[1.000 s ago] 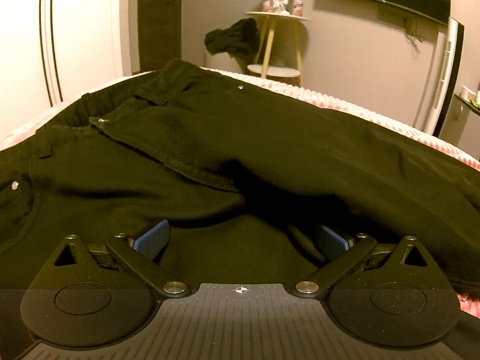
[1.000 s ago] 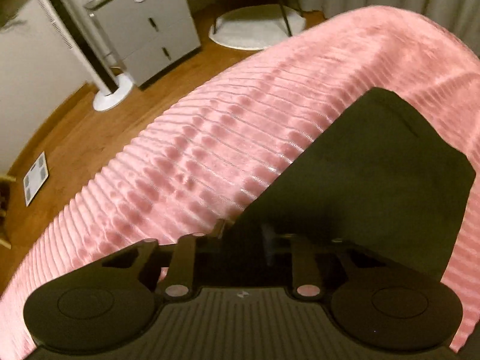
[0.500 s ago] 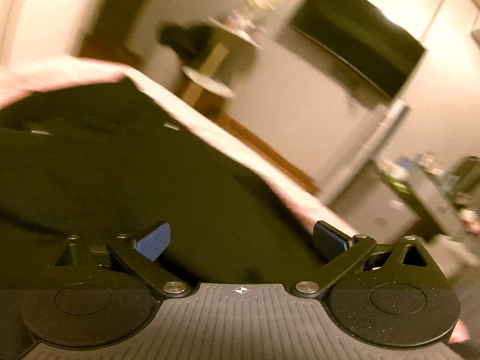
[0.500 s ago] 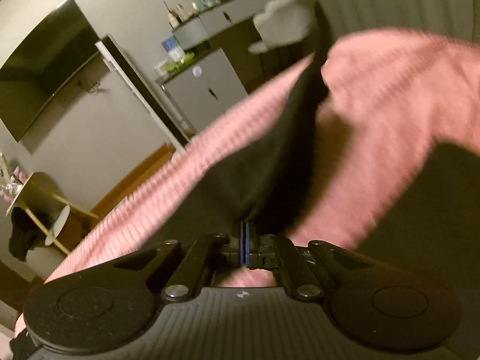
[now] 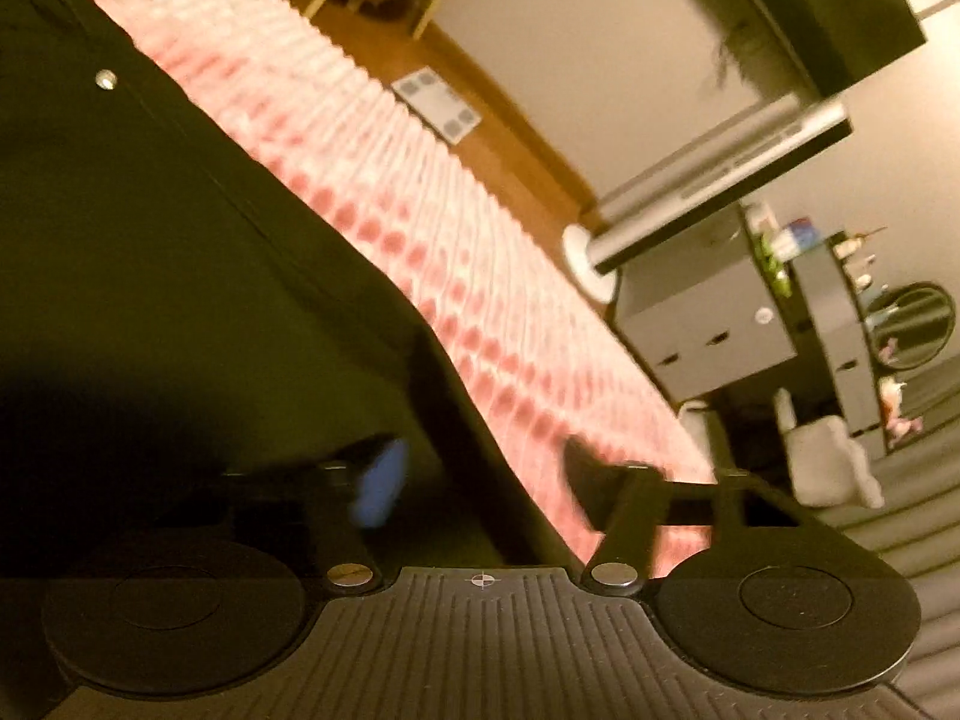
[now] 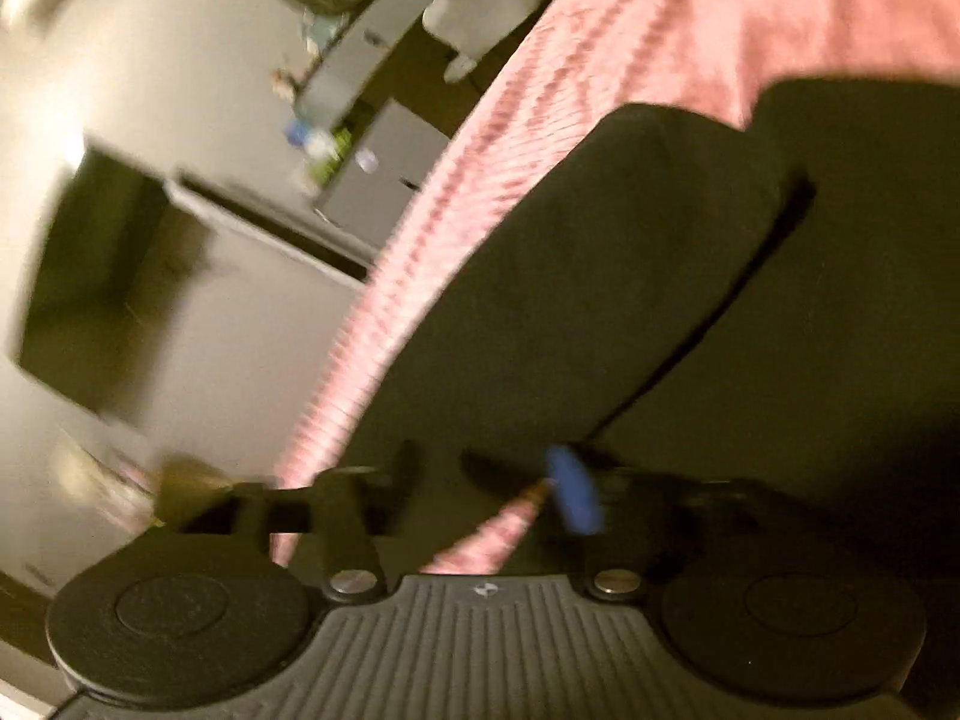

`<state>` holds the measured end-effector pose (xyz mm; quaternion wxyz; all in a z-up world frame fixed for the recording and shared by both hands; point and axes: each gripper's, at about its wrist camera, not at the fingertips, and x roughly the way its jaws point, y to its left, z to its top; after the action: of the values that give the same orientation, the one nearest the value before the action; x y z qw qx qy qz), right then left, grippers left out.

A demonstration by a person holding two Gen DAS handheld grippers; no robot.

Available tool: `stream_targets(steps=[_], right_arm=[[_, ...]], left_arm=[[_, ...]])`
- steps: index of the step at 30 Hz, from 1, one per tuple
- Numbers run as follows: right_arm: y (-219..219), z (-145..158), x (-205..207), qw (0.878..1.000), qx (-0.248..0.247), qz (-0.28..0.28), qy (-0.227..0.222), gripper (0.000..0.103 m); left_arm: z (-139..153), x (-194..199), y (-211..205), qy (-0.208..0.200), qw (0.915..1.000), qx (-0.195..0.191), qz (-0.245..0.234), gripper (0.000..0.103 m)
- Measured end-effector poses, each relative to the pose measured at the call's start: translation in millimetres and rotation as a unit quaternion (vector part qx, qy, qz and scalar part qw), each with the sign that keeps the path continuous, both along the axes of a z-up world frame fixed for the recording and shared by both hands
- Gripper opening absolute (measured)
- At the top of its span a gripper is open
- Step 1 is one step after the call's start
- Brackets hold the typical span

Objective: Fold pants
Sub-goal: 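Grasp the trouser leg hem with the right gripper and lift it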

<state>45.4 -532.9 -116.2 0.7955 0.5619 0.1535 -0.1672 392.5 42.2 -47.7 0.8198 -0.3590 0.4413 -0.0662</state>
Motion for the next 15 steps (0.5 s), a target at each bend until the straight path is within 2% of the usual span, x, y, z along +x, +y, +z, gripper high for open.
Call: stream_targets(steps=[3, 5, 7, 9, 11, 13, 15], right_arm=[[-7.2, -13.7, 10.3, 0.999, 0.036, -0.005, -0.004, 0.073], [-9.1, -20.7, 19.7, 0.999, 0.044, -0.008, -0.007, 0.072], [-8.5, -19.7, 25.6, 0.999, 0.041, -0.011, -0.009, 0.059], [-14.2, -22.4, 30.5, 0.998, 0.058, -0.011, -0.011, 0.014], [-20.6, -22.6, 30.8, 0.996, 0.083, -0.015, -0.012, 0.006], [-18.6, -3.9, 23.7, 0.999, 0.049, -0.008, -0.004, 0.004], [-14.8, 25.7, 6.9, 1.000, -0.011, -0.006, -0.023, 0.003]], left_arm=[[-7.4, 3.8, -5.4, -0.001, 1.0000, 0.002, -0.009, 0.007], [-3.7, -2.1, -6.6, -0.010, 0.9999, 0.002, -0.010, 0.006], [9.5, -16.8, -5.0, -0.039, 0.9991, 0.012, -0.014, 0.005], [26.0, -37.2, -1.9, -0.070, 0.9970, 0.026, -0.020, 0.005], [46.2, -66.5, 3.6, -0.096, 0.9946, 0.032, -0.022, 0.005], [68.3, -106.2, 12.2, -0.122, 0.9918, 0.032, -0.023, 0.005], [86.4, -148.8, 20.3, -0.150, 0.9880, 0.028, -0.021, 0.005]])
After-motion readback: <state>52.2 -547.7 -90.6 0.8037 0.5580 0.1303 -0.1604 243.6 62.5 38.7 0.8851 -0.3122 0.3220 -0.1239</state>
